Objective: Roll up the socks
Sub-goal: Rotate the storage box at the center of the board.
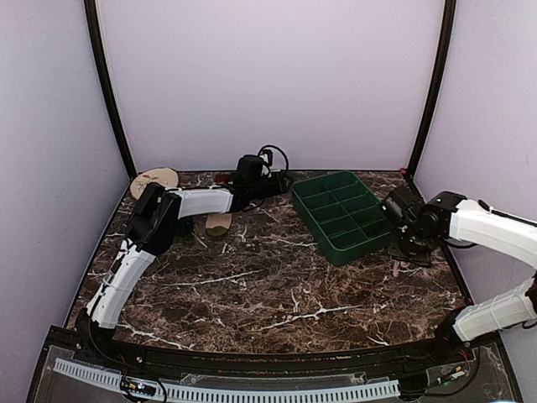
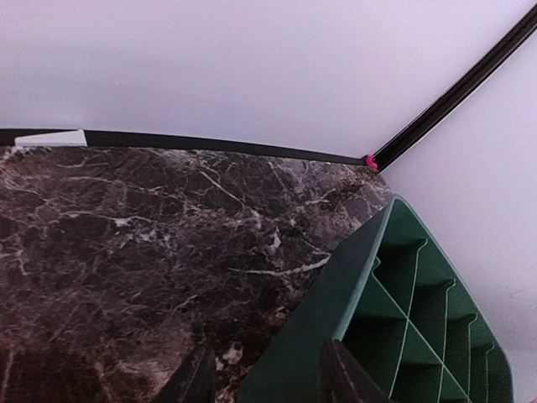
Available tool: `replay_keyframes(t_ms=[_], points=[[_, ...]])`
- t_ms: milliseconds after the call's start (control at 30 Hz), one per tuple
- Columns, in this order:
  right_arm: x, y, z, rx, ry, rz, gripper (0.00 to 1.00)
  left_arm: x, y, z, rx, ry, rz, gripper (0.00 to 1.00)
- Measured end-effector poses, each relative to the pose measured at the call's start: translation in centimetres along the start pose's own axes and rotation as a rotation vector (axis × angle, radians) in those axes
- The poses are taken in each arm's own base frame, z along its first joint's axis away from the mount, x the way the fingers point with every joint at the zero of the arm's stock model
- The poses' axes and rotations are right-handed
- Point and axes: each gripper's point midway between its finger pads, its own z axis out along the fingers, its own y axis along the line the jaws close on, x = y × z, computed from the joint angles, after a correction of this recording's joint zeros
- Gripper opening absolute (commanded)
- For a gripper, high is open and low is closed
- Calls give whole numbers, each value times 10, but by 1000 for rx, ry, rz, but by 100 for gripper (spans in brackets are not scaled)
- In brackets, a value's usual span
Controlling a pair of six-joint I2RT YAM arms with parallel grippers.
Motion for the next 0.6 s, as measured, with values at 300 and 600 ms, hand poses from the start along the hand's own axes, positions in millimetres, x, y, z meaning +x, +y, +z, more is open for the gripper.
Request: replay_keyframes(t_ms=[300,600], points=[[-2,12,24,3,27,7,0,6,-11,19,112,2,-48,25],[-35,3,44,40,13,-1,0,22,-23,-2,228,21,-71,15]])
